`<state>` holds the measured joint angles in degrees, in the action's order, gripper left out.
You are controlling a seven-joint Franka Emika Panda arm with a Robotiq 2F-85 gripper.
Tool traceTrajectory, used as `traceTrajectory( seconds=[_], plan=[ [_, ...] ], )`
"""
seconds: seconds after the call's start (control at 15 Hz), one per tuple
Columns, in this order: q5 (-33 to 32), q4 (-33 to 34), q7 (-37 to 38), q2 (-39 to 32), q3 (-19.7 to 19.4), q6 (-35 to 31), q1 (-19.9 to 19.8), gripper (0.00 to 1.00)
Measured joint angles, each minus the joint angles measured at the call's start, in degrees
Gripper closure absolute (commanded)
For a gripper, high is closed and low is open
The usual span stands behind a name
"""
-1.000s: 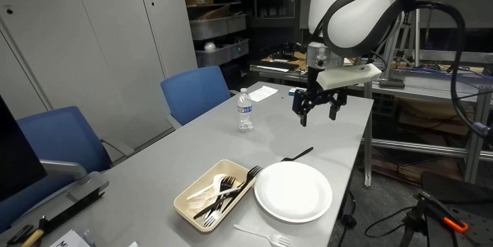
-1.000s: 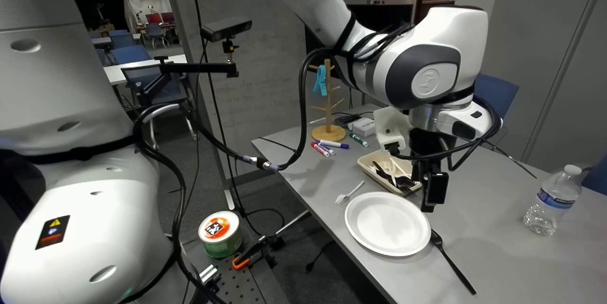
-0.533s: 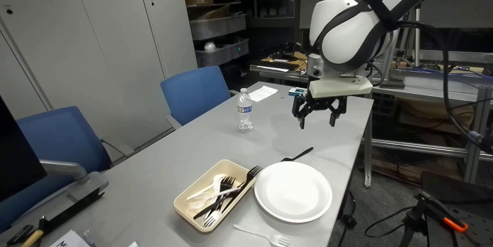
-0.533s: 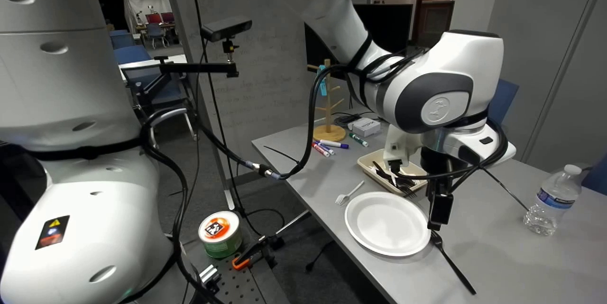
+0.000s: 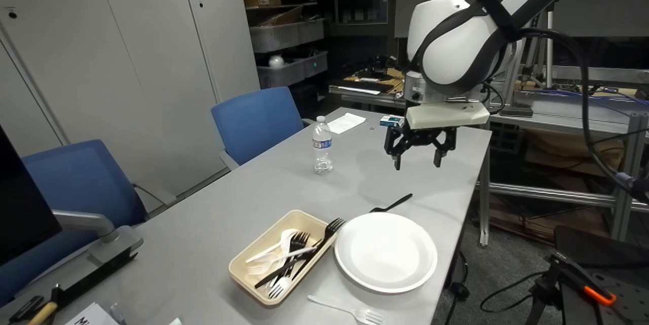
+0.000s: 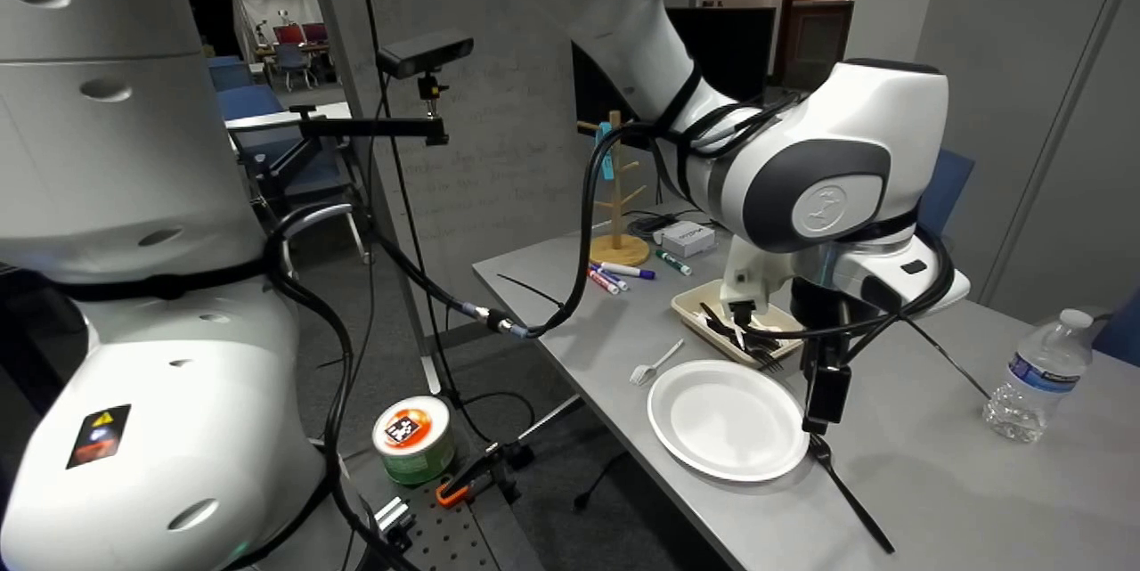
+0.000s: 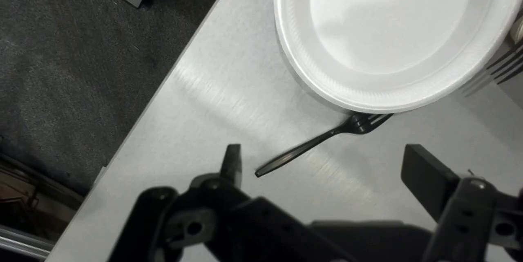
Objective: Pick up the silver fork from the table and place it on the white plate then pick up the white fork from the table and put it on the white plate
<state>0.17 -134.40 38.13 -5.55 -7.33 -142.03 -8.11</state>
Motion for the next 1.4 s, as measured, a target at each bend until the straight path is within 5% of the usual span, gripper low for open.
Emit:
traceTrajectory(
  seconds=[1.4],
  plan=[
    [17.00,11.71,5.02,-21.79,-1.37,-5.34,-0.05,0.00]
  ],
)
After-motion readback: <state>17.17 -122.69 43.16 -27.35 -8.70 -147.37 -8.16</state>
